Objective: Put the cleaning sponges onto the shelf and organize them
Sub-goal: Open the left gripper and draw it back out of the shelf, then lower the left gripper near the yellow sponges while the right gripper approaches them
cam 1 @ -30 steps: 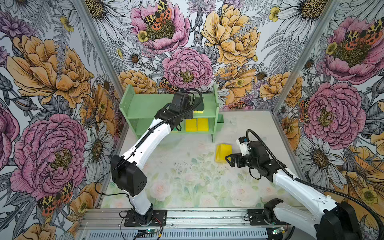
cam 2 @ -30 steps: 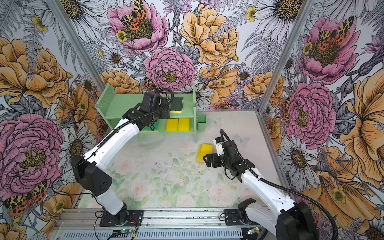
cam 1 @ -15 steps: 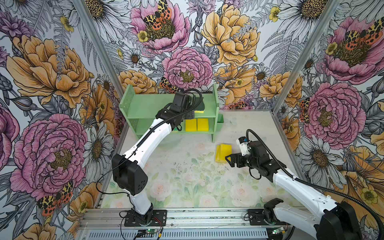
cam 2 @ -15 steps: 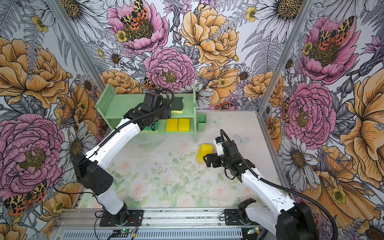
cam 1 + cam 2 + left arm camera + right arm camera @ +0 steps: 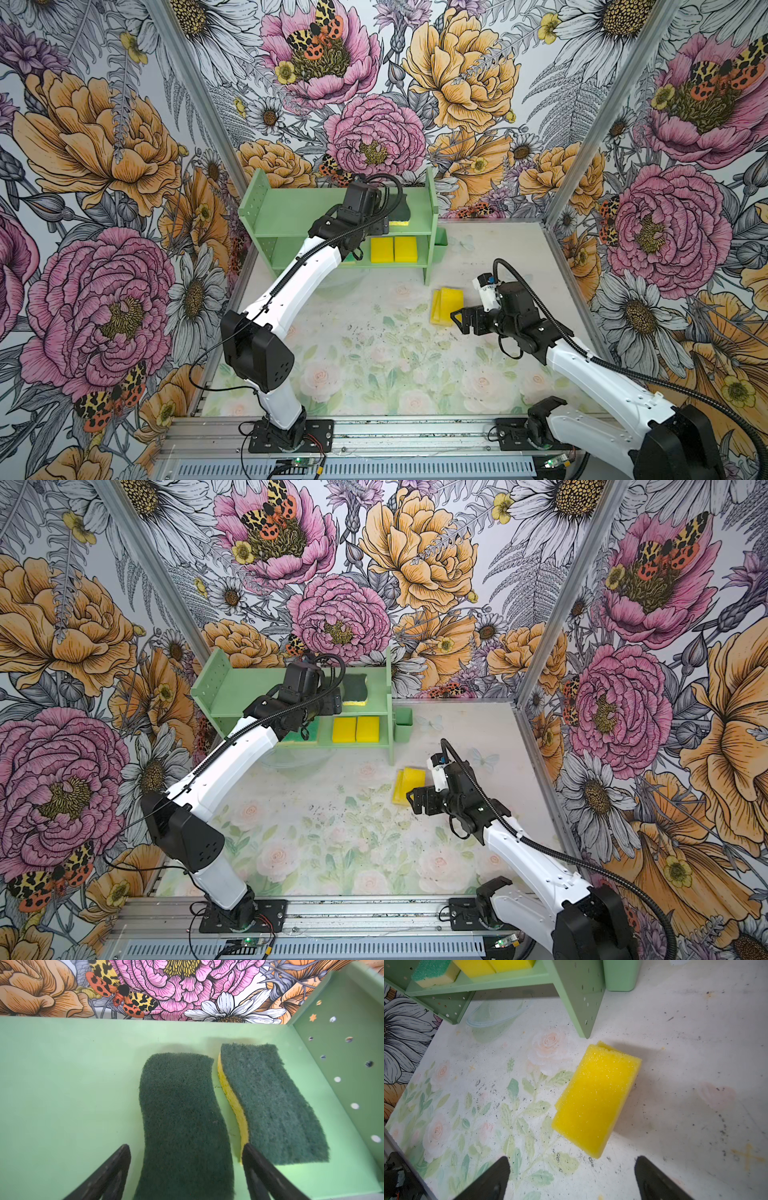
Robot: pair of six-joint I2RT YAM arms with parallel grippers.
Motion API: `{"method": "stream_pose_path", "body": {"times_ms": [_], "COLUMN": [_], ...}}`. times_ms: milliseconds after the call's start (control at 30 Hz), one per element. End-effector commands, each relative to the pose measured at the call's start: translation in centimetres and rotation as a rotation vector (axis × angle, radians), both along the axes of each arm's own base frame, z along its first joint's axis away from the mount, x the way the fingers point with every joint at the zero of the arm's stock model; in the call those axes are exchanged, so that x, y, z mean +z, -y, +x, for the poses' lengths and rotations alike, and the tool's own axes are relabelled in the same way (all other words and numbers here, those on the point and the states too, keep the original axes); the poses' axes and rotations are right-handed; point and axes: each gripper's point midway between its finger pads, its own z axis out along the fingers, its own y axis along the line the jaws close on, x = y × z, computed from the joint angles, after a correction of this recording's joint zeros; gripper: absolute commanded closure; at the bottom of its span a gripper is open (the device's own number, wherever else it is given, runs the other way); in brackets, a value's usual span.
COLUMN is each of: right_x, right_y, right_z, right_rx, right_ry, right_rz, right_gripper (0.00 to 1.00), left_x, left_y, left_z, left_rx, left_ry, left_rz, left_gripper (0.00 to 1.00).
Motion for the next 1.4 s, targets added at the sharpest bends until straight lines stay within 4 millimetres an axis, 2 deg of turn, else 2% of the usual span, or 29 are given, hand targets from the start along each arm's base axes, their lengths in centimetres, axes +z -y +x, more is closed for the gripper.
{"method": "stream_pose_path", "body": {"times_ms": [0,167,267,367,467,633,733,1033,1200,1367], "right_x": [1.2,0.3,-0.5,-1.4,-2.2,-3.5,-4.2,-6.4,-6.7,-7.1], "right_y": [0.2,2.5,3.8,5.5,7.1,8.3,8.8,8.3,7.0,5.3], "right_z": [0.4,1.3,1.8,2.5,3.2,5.0,5.9,8.1,8.8,9.0], "right_rx": [-0.014,-0.148,-0.214,-0.296,-0.36,-0.384,-0.394,-0.363,-0.331,-0.292], "right_ry": [0.04,0.019,-0.01,-0.033,-0.056,-0.094,-0.11,-0.162,-0.158,-0.154], "right_rz": [0.011,-0.068,-0.119,-0.181,-0.237,-0.319,-0.373,-0.437,-0.423,-0.425], "right_gripper": [0.04,0.03,0.03,0.03,0.03,0.04,0.04,0.06,0.08,0.08], "left_x": [5.0,6.4,5.6,3.1,-0.5,-7.2,-10.1,-14.8,-16.4,-17.1], "left_y": [-1.9,-1.8,-0.5,1.4,2.7,3.4,3.4,3.5,2.7,2.1], "left_z": [-1.5,-4.5,-6.6,-9.0,-11.0,-12.9,-13.7,-14.9,-15.2,-15.1], "left_rx": [0.04,0.012,-0.055,-0.125,-0.153,-0.159,-0.156,-0.161,-0.13,-0.111], "left_ry": [0.108,0.141,0.126,0.085,0.039,-0.051,-0.099,-0.145,-0.165,-0.177], "left_rz": [-0.052,-0.054,-0.059,-0.063,-0.071,-0.137,-0.158,-0.204,-0.191,-0.184], "left_gripper": [0.14,0.12,0.09,0.05,0.03,0.01,0.01,0.01,0.01,0.01]}}
